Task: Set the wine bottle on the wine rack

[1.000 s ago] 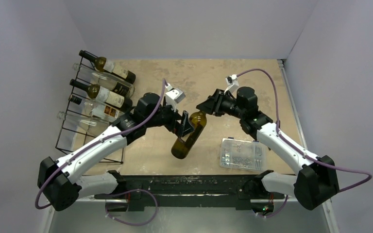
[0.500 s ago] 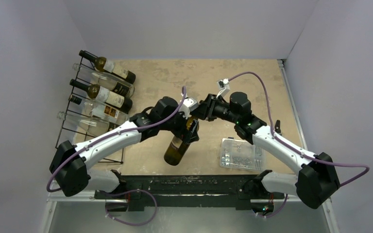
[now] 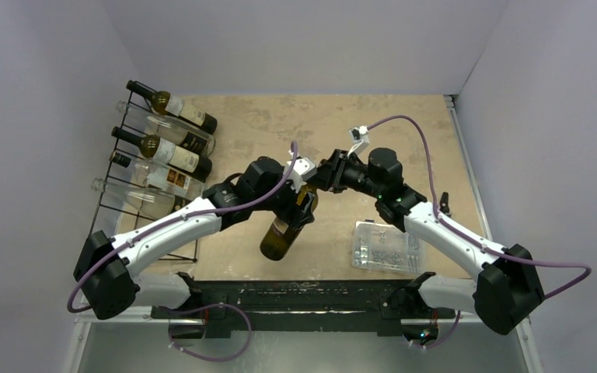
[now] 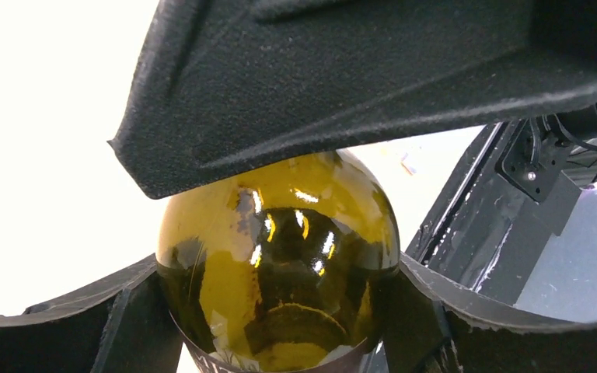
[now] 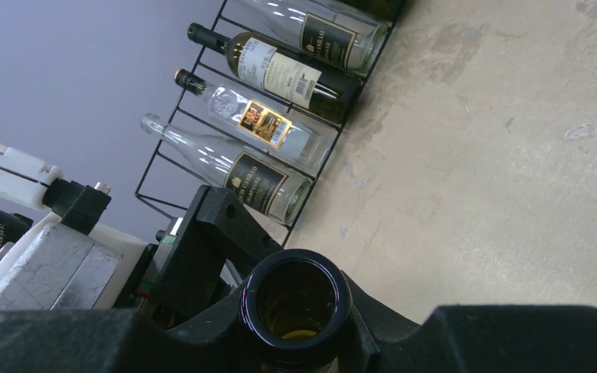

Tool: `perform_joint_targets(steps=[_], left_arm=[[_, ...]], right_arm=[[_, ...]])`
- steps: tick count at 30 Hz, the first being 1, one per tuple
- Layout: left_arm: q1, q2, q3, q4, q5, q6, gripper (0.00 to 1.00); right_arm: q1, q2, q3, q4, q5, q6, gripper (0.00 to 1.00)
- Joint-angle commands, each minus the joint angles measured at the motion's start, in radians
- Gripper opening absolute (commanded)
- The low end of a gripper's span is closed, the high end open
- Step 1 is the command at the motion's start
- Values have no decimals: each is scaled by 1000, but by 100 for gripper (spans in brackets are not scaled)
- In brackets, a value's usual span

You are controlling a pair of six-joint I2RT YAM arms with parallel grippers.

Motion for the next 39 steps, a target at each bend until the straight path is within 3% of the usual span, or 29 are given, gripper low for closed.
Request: perform_joint_targets(steps=[1, 5, 10, 11, 17, 26, 39], left_arm=[[1, -42, 2, 6, -24, 72, 51], [1, -53, 0, 13, -6, 64, 30], [2, -71, 11, -11, -20, 76, 2], [2, -73, 9, -16, -32, 83, 0], [2, -85, 7, -25, -61, 95, 0], [2, -127, -18, -18, -140, 96, 0], [4, -149, -18, -45, -344, 47, 0]], right_arm=[[3, -42, 22, 76, -28, 39, 1], [4, -52, 12, 81, -27, 41, 8], [3, -51, 9, 83, -28, 43, 25], [4, -48, 8, 88, -33, 45, 29], [3, -41, 28, 80, -42, 39, 67], [3, -156, 101, -163, 137, -79, 97], [1, -277, 154, -409, 378, -223, 99]])
